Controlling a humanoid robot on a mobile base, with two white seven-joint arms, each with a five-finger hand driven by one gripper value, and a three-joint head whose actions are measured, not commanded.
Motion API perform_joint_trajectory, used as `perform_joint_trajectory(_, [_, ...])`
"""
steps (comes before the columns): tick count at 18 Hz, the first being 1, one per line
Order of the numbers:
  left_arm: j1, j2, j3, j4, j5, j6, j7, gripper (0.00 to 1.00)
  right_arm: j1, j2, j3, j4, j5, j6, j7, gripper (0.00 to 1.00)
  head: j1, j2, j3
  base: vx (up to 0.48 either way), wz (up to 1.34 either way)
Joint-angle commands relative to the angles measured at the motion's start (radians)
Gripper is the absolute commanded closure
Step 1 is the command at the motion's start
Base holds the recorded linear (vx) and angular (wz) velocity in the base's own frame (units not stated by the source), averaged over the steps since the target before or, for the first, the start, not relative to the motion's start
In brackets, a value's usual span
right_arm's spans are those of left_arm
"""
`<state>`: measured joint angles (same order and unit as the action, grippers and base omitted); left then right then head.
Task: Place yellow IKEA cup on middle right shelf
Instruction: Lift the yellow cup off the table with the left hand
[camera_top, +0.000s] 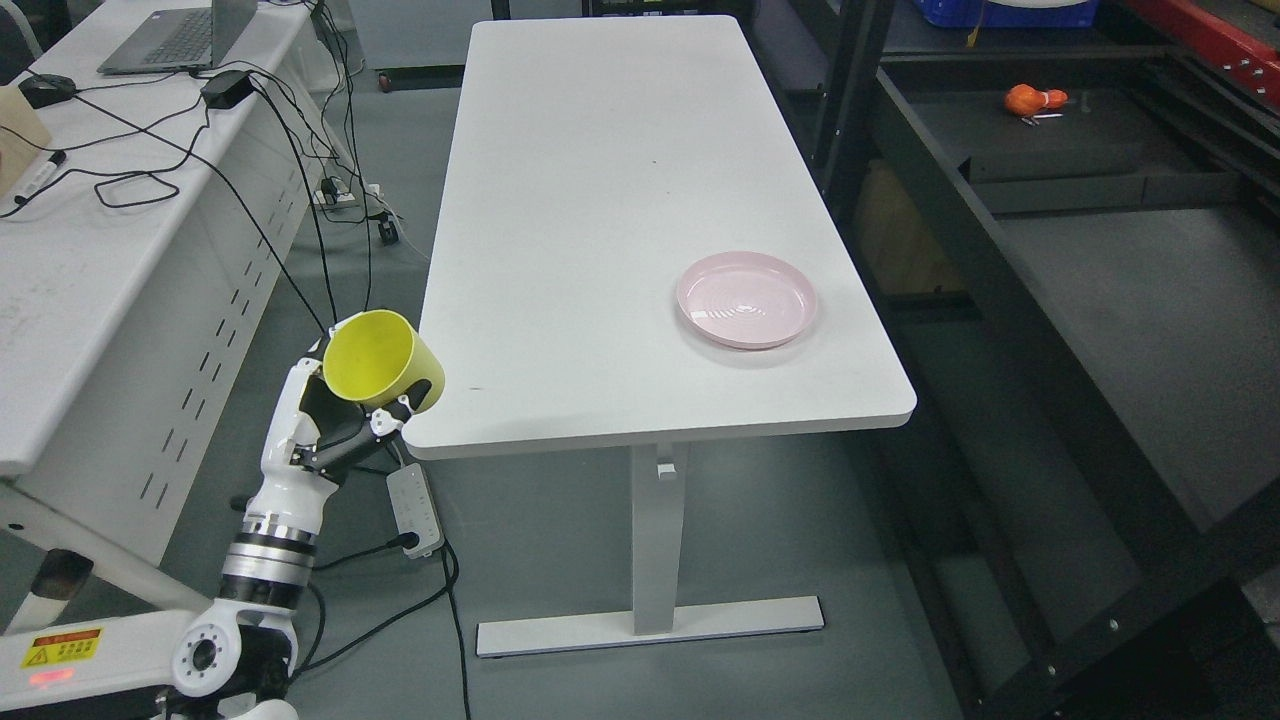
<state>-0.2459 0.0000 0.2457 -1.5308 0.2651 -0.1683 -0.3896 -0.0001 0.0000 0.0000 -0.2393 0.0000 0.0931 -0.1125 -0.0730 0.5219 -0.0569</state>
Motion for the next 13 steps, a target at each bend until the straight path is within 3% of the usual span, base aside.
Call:
perform_joint_trajectory(1, [0.002,0.017,-0.046,-0.026,0.0,0.0,0.003,0.98,0.014,-0.017,0.017,0.0,-0.025,0.0,-0.004,0.01,0.0,0.0,0.0,-0.231,0.05])
perform_joint_trajectory(13, [0.0,0.017,-0.106,-0.028,0.0,-0.002,0.006,0.98,0.014,-0.017,0.017,0.0,-0.025,0.0,-0.004,0.01,0.0,0.0,0.0,-0.267,-0.12])
